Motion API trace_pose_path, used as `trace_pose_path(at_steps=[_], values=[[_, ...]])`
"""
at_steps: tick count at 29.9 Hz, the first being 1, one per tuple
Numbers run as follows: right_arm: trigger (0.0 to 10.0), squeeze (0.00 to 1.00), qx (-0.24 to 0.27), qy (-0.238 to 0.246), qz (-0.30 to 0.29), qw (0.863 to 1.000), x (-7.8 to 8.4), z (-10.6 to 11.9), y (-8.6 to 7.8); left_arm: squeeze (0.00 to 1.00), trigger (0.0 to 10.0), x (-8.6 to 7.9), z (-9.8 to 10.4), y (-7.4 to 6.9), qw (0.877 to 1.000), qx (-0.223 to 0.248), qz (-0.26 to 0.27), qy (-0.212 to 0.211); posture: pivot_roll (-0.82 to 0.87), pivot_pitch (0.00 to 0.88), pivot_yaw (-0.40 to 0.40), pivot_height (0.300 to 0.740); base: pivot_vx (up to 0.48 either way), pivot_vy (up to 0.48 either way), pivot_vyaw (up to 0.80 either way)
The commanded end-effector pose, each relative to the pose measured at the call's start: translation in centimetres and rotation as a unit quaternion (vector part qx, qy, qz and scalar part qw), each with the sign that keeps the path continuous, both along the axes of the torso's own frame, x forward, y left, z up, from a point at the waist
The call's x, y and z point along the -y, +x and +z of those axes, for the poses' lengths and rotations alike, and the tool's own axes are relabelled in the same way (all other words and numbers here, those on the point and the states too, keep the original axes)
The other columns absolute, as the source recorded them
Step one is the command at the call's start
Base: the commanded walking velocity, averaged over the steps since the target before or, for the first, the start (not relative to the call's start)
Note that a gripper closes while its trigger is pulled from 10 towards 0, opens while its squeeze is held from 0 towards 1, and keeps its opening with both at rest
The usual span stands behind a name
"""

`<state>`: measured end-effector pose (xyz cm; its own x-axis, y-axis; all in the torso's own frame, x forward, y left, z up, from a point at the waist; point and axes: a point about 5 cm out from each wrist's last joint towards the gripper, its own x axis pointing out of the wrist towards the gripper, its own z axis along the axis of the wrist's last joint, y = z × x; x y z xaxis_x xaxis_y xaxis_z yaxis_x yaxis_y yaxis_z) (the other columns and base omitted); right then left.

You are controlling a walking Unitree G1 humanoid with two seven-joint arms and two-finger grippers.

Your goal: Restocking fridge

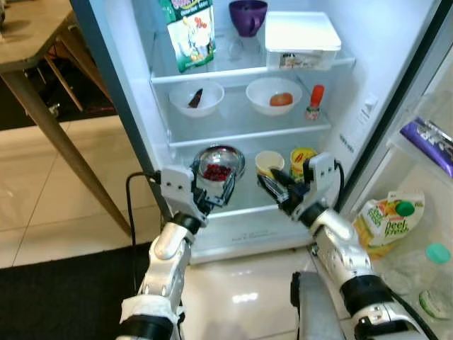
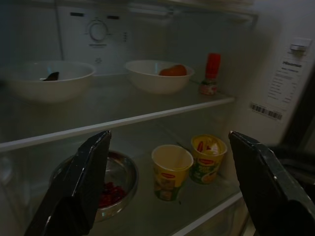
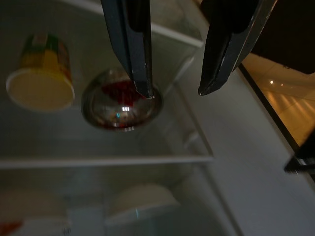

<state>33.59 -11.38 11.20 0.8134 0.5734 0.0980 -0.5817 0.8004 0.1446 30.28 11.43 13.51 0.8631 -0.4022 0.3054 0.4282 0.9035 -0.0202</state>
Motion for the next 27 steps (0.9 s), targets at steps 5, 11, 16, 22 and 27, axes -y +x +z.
trace_pose_path(at_steps=[5, 11, 16, 22, 27], values=[[10.0, 0.0, -0.03, 0.003, -0.005, 1.0, 0.4, -1.8, -0.6, 0.0, 10.0, 0.7, -2.4, -0.6, 0.999, -0.032, -0.013, 0.018, -0.06, 0.03, 0.024, 0.576, 0.0, 0.0, 0.0], [10.0, 0.0, -0.051, -0.001, -0.009, 0.999, 0.7, -2.9, -0.9, 0.0, 10.0, 1.0, -4.5, -1.3, 0.997, -0.062, -0.024, 0.037, -0.06, 0.023, 0.024, 0.591, 0.0, 0.0, 0.0], [10.0, 0.0, -0.072, -0.013, -0.015, 0.997, 1.0, -4.2, -1.3, 0.0, 10.0, 1.2, -6.3, -2.0, 0.993, -0.085, -0.037, 0.066, -0.06, 0.019, 0.024, 0.606, 0.0, 0.0, 0.0], [10.0, 0.0, -0.085, -0.016, -0.02, 0.996, 1.3, -5.0, -1.6, 0.0, 10.0, 0.9, -7.9, -2.5, 0.99, -0.112, -0.039, 0.081, -0.06, 0.014, 0.026, 0.621, 0.0, 0.0, 0.0], [10.0, 0.0, -0.101, -0.02, -0.029, 0.994, 1.8, -5.9, -2.0, 0.0, 10.0, 0.1, -10.4, -3.5, 0.981, -0.16, -0.037, 0.101, -0.07, 0.014, 0.026, 0.636, 0.0, 0.0, 0.0]])
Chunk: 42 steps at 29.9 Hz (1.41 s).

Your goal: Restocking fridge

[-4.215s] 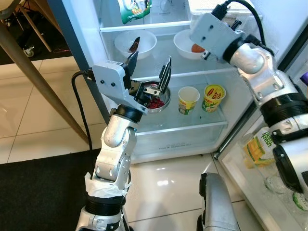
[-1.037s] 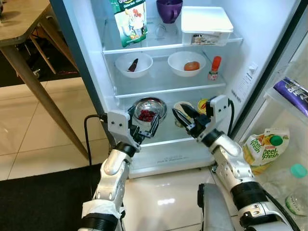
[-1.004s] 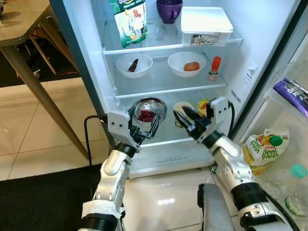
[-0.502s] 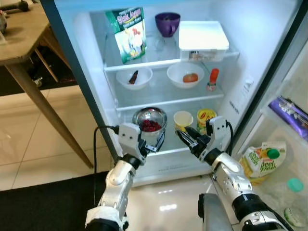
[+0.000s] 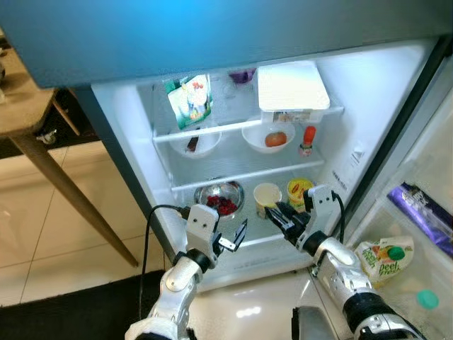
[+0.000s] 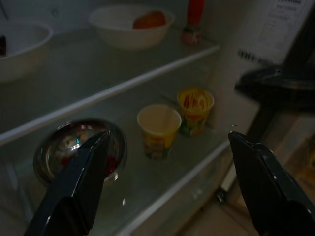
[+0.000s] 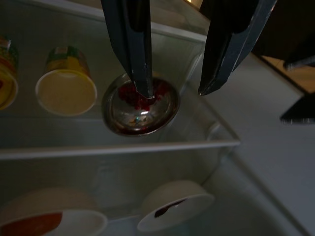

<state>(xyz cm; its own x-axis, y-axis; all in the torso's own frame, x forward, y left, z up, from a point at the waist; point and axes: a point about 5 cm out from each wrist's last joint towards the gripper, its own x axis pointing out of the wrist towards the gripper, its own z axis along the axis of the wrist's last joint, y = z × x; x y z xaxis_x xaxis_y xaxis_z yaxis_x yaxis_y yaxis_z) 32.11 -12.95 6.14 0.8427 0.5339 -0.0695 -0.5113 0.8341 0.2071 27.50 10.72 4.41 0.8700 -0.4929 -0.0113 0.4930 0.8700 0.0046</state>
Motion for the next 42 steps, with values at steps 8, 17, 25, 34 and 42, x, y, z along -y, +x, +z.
trace_pose_path(at_steps=[8, 17, 25, 34, 42], values=[[10.0, 0.0, -0.04, -0.006, -0.012, 0.999, 0.6, -2.3, -1.3, 0.0, 10.0, -1.0, -4.1, -2.4, 0.995, -0.082, -0.009, 0.054, -0.07, 0.013, 0.027, 0.656, 0.0, 0.0, 0.0], [10.0, 0.0, -0.094, -0.033, -0.026, 0.995, 1.6, -4.8, -2.9, 0.0, 10.0, -1.5, -6.0, -3.5, 0.989, -0.125, -0.007, 0.08, -0.07, 0.006, 0.024, 0.681, 0.0, 0.0, 0.0], [10.0, 0.0, -0.14, -0.059, -0.029, 0.988, 2.3, -6.8, -4.6, 0.0, 10.0, -1.8, -6.9, -4.0, 0.985, -0.145, -0.002, 0.098, -0.06, 0.004, 0.022, 0.706, 0.0, 0.0, 0.0], [10.0, 0.0, -0.201, -0.102, -0.036, 0.974, 3.0, -9.2, -6.9, 0.0, 10.0, -2.9, -8.3, -4.9, 0.974, -0.192, 0.03, 0.112, -0.06, 0.0, 0.019, 0.736, 0.0, 0.0, 0.0], [10.0, 0.0, -0.26, -0.146, -0.046, 0.953, 4.1, -11.4, -9.7, 0.0, 10.0, -5.5, -10.6, -7.2, 0.947, -0.287, 0.107, 0.1, -0.07, 0.0, 0.018, 0.74, 0.0, 0.0, 0.0]])
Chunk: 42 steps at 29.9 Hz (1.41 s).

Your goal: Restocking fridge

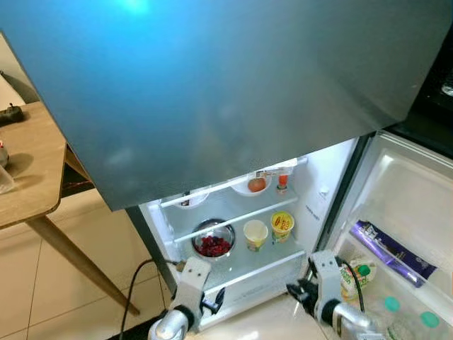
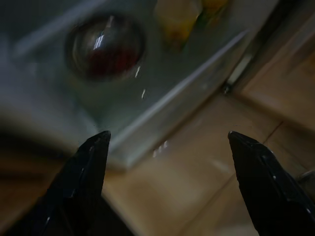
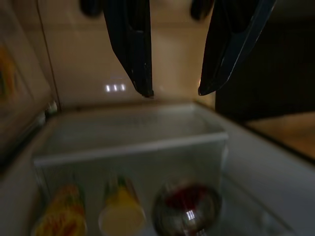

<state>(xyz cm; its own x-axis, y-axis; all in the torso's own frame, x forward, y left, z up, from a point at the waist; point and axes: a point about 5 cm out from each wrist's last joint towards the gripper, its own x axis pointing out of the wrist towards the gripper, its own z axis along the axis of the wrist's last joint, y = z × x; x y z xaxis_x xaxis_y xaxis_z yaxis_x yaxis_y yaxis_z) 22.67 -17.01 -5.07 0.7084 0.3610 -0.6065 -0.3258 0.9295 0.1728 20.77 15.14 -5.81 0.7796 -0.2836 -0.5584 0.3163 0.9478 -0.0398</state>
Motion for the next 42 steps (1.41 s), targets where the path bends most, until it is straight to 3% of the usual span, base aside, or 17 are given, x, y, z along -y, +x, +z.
trace_pose_path(at_steps=[1, 9, 11, 12, 13, 18, 23, 35, 42], values=[[10.0, 0.0, -0.019, -0.011, -0.003, 1.0, 0.2, -0.5, -0.6, 0.0, 10.0, -1.5, -0.8, -1.0, 0.999, -0.035, 0.038, 0.005, -0.07, 0.0, 0.016, 0.74, 0.0, 0.0, 0.0], [10.0, 0.0, -0.07, -0.033, -0.03, 0.997, 1.0, -1.9, -2.6, 0.0, 10.0, -3.0, -2.8, -4.2, 0.986, -0.125, 0.108, -0.002, -0.07, 0.0, 0.006, 0.74, 0.0, 0.0, 0.0], [10.0, 0.0, -0.094, -0.065, -0.059, 0.992, 1.7, -2.5, -3.4, 0.0, 10.0, -3.8, -3.6, -6.1, 0.976, -0.166, 0.144, -0.001, -0.07, 0.0, 0.003, 0.74, 0.0, 0.0, 0.0], [10.0, 0.0, -0.094, -0.065, -0.059, 0.992, 1.7, -2.5, -3.4, 0.0, 10.0, -3.8, -3.6, -6.1, 0.976, -0.166, 0.144, -0.001, -0.07, 0.0, 0.003, 0.74, 0.0, 0.0, 0.0], [10.0, 0.0, -0.108, -0.079, -0.075, 0.988, 2.2, -2.8, -4.1, 0.0, 10.0, -4.5, -4.2, -7.8, 0.964, -0.198, 0.175, 0.001, -0.07, 0.0, 0.003, 0.74, 0.0, 0.0, 0.0], [10.0, 0.0, -0.123, -0.059, -0.071, 0.988, 2.4, -3.2, -5.1, 0.0, 10.0, -5.0, -4.7, -9.2, 0.956, -0.222, 0.192, 0.005, -0.07, 0.0, 0.001, 0.74, 0.0, 0.0, 0.0], [10.0, 0.0, -0.158, -0.085, -0.076, 0.981, 3.3, -3.9, -6.8, 0.0, 10.0, -5.3, -4.6, -9.1, 0.956, -0.222, 0.192, 0.007, -0.06, 0.0, -0.002, 0.74, 0.0, 0.0, 0.0], [10.0, 0.0, -0.163, -0.112, -0.094, 0.976, 3.7, -4.3, -7.6, 0.0, 10.0, -5.7, -4.1, -7.7, 0.961, -0.207, 0.184, 0.012, -0.07, 0.0, 0.012, 0.74, 0.0, 0.0, 0.0], [10.0, 0.0, -0.16, -0.126, -0.093, 0.975, 4.7, -4.1, -7.9, 0.0, 10.0, -6.6, -4.3, -8.7, 0.956, -0.219, 0.196, 0.02, -0.08, 0.0, 0.024, 0.74, 0.0, 0.0, 0.0]])
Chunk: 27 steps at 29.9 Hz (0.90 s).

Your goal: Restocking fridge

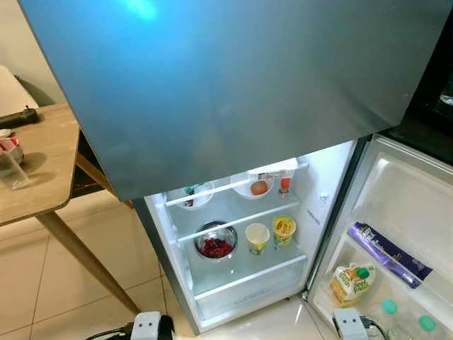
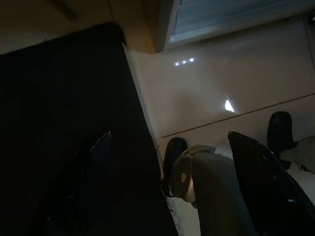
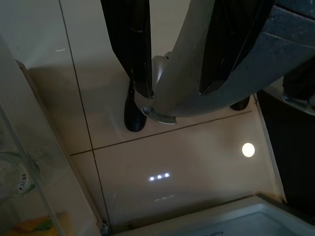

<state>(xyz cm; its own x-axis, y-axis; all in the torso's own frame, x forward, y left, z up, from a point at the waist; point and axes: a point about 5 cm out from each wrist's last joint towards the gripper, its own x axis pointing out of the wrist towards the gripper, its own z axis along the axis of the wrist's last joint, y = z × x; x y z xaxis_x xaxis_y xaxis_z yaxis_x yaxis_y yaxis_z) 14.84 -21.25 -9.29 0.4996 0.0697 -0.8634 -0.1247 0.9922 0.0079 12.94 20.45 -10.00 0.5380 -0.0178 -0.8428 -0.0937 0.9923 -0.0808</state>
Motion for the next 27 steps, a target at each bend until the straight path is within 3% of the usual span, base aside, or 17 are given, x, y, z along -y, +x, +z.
trace_pose_path(at_steps=[1, 9, 12, 16, 21, 27], values=[[10.0, 0.0, 0.009, -0.006, -0.012, 1.0, 0.6, 0.2, 0.1, 0.0, 10.0, -1.3, -0.1, -1.0, 1.0, -0.019, -0.001, 0.015, -0.08, 0.0, 0.026, 0.74, 0.0, 0.0, 0.0], [10.0, 0.0, 0.016, -0.018, -0.034, 0.999, 1.2, 0.4, 0.6, 0.0, 10.0, -1.0, -0.1, -0.7, 0.999, -0.02, -0.017, 0.019, -0.07, 0.0, 0.001, 0.74, 0.0, 0.0, 0.0], [10.0, 0.0, 0.034, -0.018, -0.026, 0.999, 1.3, 1.2, 2.3, 0.0, 10.0, -1.1, 0.3, 0.3, 1.0, 0.001, -0.009, 0.017, -0.06, 0.0, -0.03, 0.74, 0.0, 0.0, 0.0], [10.0, 0.0, 0.05, -0.018, -0.015, 0.998, 1.3, 1.7, 3.4, 0.0, 10.0, -1.2, -0.1, -0.9, 1.0, -0.015, -0.008, 0.019, -0.06, 0.0, -0.03, 0.74, 0.0, 0.0, 0.0], [10.0, 0.0, 0.055, -0.018, -0.022, 0.998, 1.5, 1.9, 3.6, 0.0, 10.0, -1.0, -0.4, -2.0, 0.999, -0.028, -0.009, 0.014, -0.07, 0.028, -0.034, 0.74, 0.0, 0.0, 0.0], [10.0, 0.0, 0.028, -0.027, -0.026, 0.999, 2.1, 1.1, 1.7, 0.0, 10.0, -0.4, -0.9, -3.7, 0.999, -0.046, -0.007, 0.008, -0.06, 0.053, -0.042, 0.74, 0.0, 0.0, 0.0]])
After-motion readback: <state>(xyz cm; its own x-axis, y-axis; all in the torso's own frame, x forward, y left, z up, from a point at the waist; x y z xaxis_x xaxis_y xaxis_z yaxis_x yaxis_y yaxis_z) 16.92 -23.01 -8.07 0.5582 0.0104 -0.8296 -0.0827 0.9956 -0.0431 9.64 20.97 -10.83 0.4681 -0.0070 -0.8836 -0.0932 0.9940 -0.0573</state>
